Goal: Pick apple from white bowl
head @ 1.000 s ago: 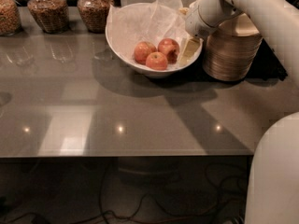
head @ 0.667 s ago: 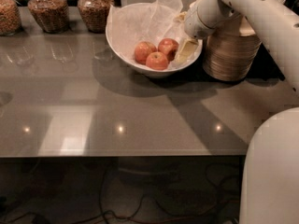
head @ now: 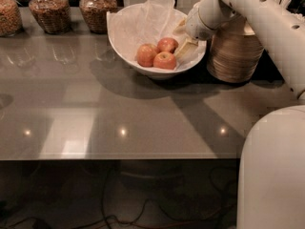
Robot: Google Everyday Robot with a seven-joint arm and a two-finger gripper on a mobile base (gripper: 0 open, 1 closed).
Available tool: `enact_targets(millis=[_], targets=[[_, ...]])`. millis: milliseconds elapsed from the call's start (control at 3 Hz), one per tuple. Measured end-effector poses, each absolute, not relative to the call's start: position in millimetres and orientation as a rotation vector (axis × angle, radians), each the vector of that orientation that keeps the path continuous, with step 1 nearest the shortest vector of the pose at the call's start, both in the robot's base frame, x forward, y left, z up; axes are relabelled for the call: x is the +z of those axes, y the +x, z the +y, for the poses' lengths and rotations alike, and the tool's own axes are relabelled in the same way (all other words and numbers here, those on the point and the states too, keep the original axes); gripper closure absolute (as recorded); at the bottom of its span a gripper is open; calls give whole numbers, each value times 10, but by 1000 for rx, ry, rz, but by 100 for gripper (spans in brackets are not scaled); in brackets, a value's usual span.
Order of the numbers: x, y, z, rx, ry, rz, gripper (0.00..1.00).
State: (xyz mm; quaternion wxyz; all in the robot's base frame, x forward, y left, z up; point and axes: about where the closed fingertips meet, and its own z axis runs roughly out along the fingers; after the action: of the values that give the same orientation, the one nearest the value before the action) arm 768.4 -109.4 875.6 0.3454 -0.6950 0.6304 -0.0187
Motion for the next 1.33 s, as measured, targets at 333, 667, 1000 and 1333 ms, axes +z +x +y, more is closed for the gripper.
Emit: enact_targets(millis=[333,667,1000,1333], targets=[[8855,7641,-1124,-62,-1822,1636,37],[9055,7543,-1168,-82,-1853,1642,36],[9306,7453,-1218,-108,-1867,1642,37],[9559,7381,-1221,-130,-1868,1632,39]])
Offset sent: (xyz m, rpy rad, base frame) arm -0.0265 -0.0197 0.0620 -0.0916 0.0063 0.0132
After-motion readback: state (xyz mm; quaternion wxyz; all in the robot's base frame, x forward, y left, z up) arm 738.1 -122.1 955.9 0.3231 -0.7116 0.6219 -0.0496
